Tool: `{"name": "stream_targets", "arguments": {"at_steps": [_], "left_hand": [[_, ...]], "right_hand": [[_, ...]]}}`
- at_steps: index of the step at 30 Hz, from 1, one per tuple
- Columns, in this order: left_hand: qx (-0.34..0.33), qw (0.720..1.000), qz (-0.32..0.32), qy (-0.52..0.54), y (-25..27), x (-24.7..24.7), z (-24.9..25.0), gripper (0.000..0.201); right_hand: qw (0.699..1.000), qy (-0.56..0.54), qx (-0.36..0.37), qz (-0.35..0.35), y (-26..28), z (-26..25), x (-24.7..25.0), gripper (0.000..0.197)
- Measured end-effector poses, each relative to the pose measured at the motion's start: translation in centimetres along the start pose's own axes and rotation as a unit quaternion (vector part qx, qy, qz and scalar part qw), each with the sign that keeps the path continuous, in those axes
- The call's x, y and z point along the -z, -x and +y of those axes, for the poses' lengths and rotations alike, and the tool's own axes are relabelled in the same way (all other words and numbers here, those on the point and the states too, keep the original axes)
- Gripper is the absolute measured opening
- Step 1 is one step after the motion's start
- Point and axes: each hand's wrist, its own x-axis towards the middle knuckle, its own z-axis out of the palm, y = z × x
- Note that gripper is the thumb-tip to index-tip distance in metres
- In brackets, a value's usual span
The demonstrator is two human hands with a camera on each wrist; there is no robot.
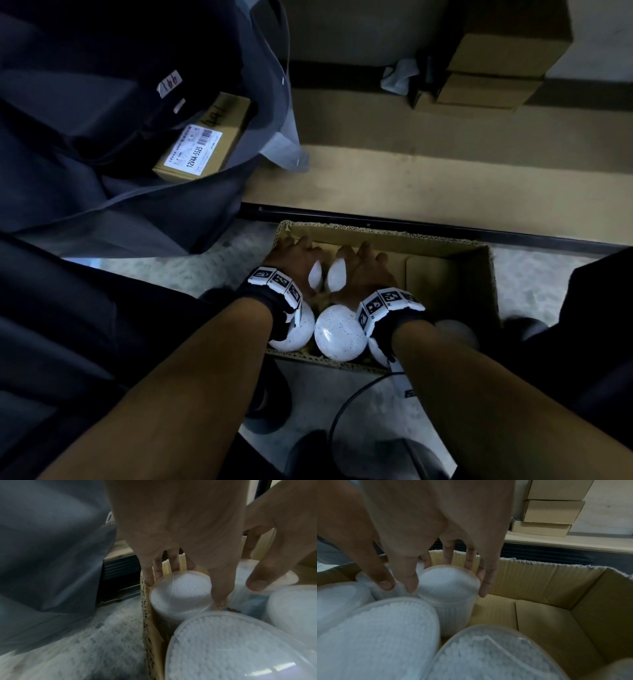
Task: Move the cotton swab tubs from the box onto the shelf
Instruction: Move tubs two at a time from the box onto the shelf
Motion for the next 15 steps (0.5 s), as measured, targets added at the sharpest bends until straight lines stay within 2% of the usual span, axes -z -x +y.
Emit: {"name": "stream_targets", "arguments": {"at_steps": [3, 6, 9, 12, 15], "left_hand": [[-0.022, 1.000, 0.009, -0.010, 0.3, 0.3, 0.2, 0.066], [-0.054, 0.997, 0.053, -0.003, 1.2, 1.1, 0.6, 0.062], [-0.086, 0.991, 0.096, -0.037, 1.9, 2.2, 1.5, 0.061], [-0.077, 0.988, 0.087, -0.097, 1.6, 3.3, 2.4, 0.057], [-0.058, 0.987, 0.066, -0.136, 2.6, 5.6, 3.4, 0.042]], "right_hand": [[1.000, 0.002, 0.001, 0.008, 0.0, 0.2, 0.0, 0.097], [0.999, 0.021, 0.001, 0.040, -0.1, -0.3, 0.1, 0.093], [0.999, 0.025, 0.021, 0.033, 0.1, 0.1, 0.8, 0.099], [0.997, 0.031, 0.033, 0.063, 1.9, 0.3, 3.1, 0.083], [0.995, 0.029, 0.017, 0.089, 3.7, 0.3, 5.6, 0.073]]}}
